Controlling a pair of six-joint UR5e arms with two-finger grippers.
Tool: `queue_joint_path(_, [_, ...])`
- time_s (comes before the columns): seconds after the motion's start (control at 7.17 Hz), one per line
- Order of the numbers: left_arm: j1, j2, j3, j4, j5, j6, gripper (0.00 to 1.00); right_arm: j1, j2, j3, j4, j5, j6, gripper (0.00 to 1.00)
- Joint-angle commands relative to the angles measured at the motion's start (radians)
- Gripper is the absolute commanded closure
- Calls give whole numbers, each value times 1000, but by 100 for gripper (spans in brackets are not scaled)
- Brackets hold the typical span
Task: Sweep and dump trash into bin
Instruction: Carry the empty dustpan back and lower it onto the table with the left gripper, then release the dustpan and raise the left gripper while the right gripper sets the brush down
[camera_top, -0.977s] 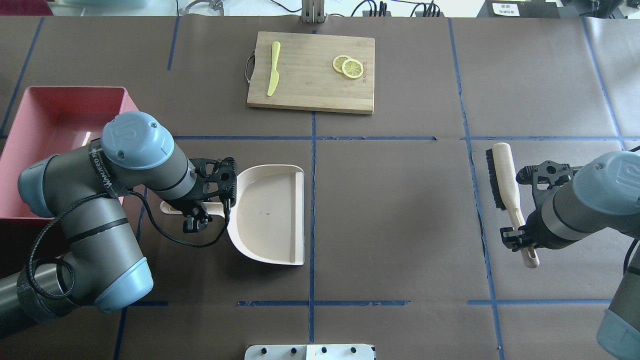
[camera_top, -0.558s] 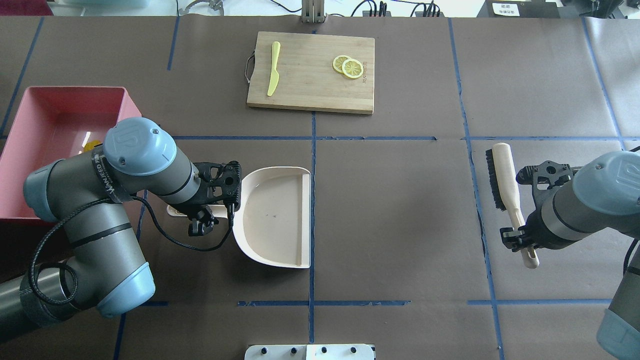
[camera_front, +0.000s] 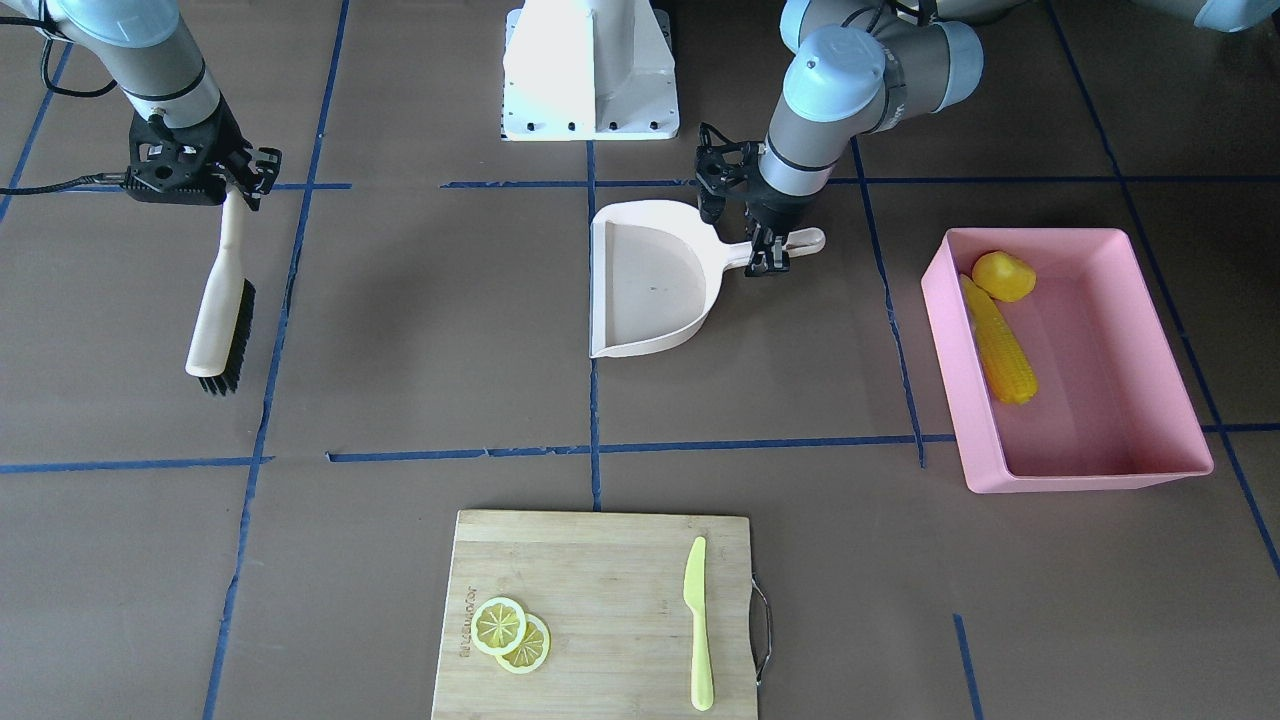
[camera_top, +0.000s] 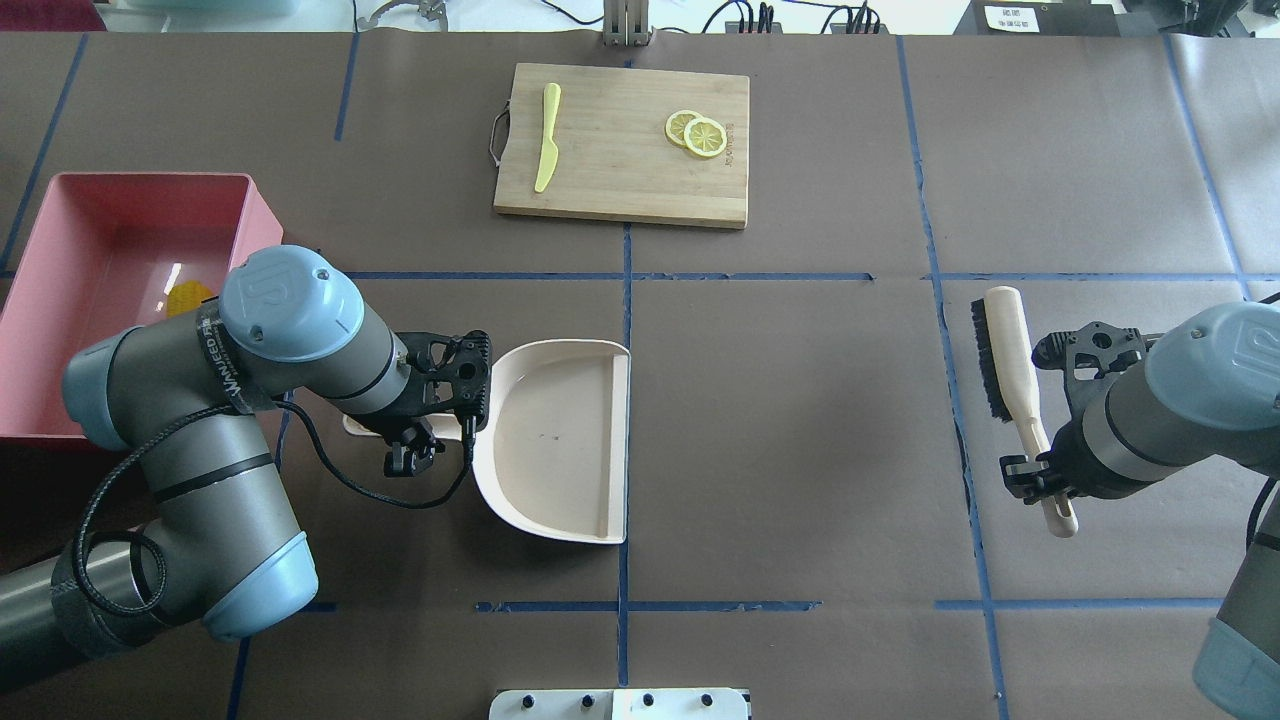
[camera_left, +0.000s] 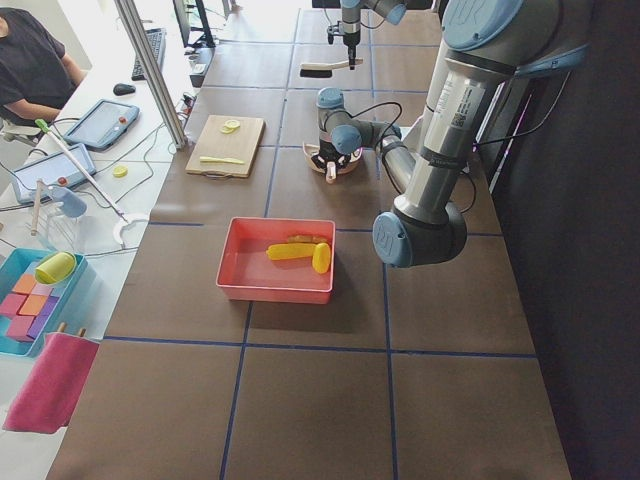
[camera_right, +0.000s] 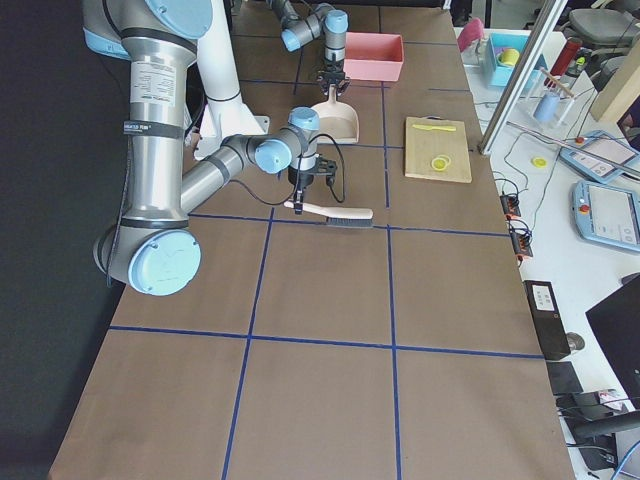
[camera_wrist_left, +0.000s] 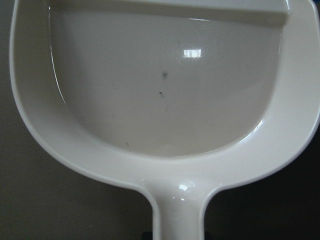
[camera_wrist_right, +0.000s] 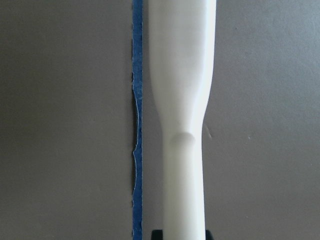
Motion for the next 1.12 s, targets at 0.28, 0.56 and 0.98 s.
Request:
queue_joint_path(0.28, [1,3,3,-12,4,-22,0,0,4,-1,0,1,0,100])
queue_joint_path(0.56, [-45,6,-43,-10,3,-22,0,9,-8,-1,0,2,-9,100])
queue_joint_path(0.98, [-208,50,-184,213,-2,-12,0,32,-113,-4,110,2,-31,100])
